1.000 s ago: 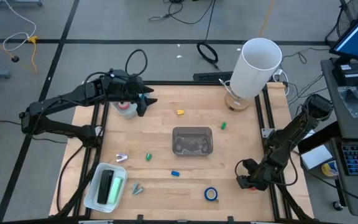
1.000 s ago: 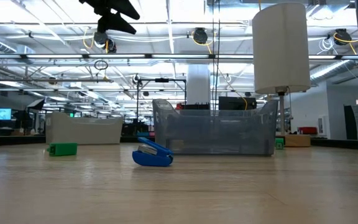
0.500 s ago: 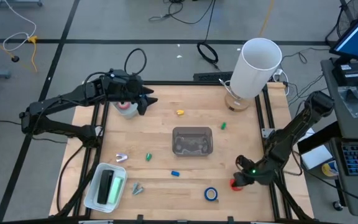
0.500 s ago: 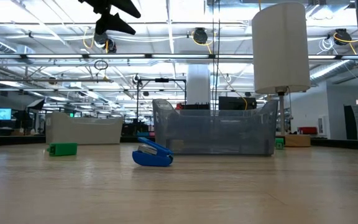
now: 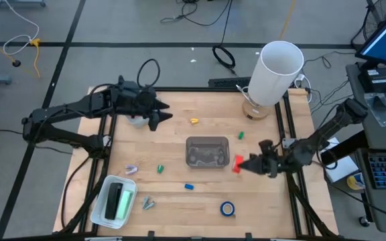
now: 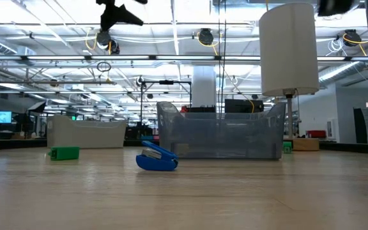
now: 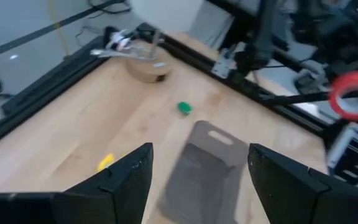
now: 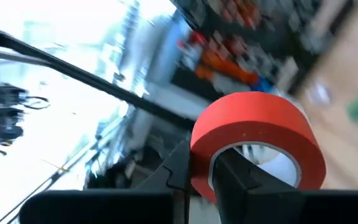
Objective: Pick and place Stapler, Stapler remover, tape
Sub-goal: Put the orange tape into the grey bin
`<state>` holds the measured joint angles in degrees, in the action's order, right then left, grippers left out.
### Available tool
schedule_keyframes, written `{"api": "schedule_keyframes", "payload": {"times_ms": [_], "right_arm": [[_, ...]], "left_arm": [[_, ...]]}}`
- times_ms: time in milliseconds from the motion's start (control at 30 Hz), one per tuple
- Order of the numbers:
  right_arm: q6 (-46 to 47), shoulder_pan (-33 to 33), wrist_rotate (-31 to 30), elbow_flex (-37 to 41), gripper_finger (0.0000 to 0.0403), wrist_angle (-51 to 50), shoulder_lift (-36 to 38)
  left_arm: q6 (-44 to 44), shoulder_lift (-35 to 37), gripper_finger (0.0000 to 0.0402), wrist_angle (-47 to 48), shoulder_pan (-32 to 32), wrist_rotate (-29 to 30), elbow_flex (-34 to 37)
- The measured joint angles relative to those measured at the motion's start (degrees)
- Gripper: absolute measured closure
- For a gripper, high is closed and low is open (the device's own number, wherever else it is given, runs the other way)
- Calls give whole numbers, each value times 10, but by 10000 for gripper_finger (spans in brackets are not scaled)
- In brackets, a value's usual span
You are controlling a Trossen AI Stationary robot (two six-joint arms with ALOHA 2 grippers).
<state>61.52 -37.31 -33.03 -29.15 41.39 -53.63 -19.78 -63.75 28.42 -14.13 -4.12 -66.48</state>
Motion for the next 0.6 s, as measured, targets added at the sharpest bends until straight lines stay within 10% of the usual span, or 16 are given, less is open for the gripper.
{"api": "schedule_keyframes", "payload": {"times_ms": [300,600], "right_arm": [[-211,79,4,0,371,72,-1],[-233,168,152,0,372,81,-29]], "left_arm": [[17,-12,144,-114,89,10,0],[36,-96,144,-231,145,27,0]]}}
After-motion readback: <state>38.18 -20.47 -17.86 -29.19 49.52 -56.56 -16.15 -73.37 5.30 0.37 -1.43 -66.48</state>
